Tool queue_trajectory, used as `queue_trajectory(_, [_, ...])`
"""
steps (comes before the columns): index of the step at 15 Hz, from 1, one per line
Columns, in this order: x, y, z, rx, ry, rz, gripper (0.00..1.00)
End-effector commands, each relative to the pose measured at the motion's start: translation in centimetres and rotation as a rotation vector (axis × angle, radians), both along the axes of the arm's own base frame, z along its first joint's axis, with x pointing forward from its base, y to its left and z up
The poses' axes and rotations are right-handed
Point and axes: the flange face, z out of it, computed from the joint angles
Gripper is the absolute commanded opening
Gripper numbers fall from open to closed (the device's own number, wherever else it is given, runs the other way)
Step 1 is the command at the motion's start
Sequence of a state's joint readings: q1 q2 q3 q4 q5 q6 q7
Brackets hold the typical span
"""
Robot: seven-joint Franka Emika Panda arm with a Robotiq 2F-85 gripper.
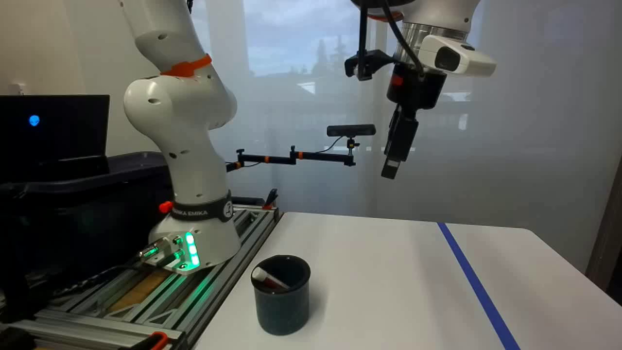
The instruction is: Remove the marker from the mug cup and place it on the table
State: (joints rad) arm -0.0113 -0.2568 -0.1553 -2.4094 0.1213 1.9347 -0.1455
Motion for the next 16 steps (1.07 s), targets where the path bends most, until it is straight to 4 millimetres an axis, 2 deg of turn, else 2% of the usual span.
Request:
queue_trajectory(1, [0.0, 0.0, 0.0, 0.000, 0.000, 0.000, 1.00])
queue_trajectory(5, [0.0, 0.0, 0.0, 0.000, 0.000, 0.000, 1.00])
queue_trajectory(7, [-1.3, 0.7, -1.3, -0.028, 0.060, 0.117, 1.00])
queue_trajectory(11, [-5.3, 1.7, -5.2, -0.054, 0.163, 0.325, 1.00])
queue_trajectory(13, [-6.8, 1.4, -7.3, -0.100, 0.224, 0.418, 1.00])
queue_trajectory(14, [-7.1, 0.8, -8.5, -0.144, 0.240, 0.460, 1.00])
queue_trajectory(15, [-5.8, 1.3, -7.4, -0.098, 0.224, 0.382, 1.00])
queue_trajectory(16, [-6.5, 1.1, -8.1, -0.118, 0.242, 0.408, 1.00])
